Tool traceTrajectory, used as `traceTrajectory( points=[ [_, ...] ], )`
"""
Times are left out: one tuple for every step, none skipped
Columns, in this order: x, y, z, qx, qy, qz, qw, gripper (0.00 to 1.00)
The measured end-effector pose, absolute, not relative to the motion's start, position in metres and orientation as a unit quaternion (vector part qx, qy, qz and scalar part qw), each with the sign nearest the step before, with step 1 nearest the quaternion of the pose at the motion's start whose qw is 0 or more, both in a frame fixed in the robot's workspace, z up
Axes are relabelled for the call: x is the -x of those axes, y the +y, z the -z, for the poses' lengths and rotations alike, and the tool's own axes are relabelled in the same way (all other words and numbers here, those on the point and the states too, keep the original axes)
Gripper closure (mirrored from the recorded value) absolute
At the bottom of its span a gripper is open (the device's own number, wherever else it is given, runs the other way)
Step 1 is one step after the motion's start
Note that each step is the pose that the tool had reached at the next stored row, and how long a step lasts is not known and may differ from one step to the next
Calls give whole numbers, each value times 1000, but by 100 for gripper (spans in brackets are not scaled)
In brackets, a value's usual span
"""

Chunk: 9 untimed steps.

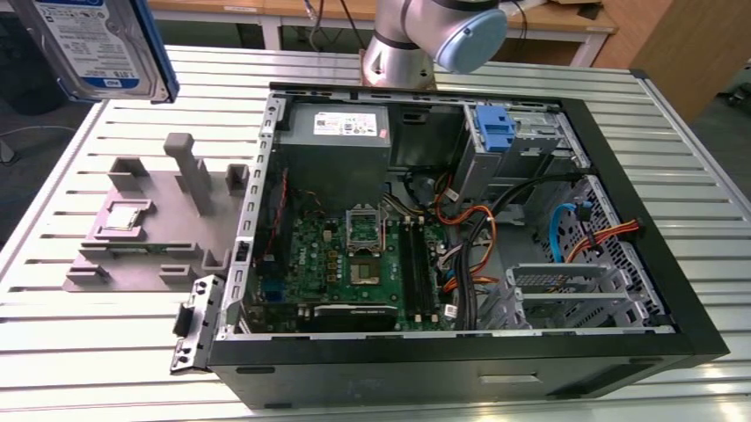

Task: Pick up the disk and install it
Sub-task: 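Pick up the disk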

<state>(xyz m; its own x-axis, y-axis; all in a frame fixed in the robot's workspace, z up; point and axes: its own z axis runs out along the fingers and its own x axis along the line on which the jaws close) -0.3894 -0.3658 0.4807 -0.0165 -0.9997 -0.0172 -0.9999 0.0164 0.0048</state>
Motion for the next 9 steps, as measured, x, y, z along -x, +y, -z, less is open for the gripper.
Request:
traceTrajectory(
  points=[
    [387,-366,-481,701,713,-8,4,63],
    [385,-366,-481,701,713,-8,4,63],
    [383,-366,-481,701,713,-8,4,63],
    [382,-366,-481,701,713,-8,4,63],
    [381,-366,-481,701,713,-8,4,63],
    [380,-366,-481,701,713,-8,4,63],
    [379,-366,-481,701,713,-8,4,63],
    [378,-366,-481,701,713,-8,4,63],
    [377,-366,-481,701,713,-8,4,63]
  ],
)
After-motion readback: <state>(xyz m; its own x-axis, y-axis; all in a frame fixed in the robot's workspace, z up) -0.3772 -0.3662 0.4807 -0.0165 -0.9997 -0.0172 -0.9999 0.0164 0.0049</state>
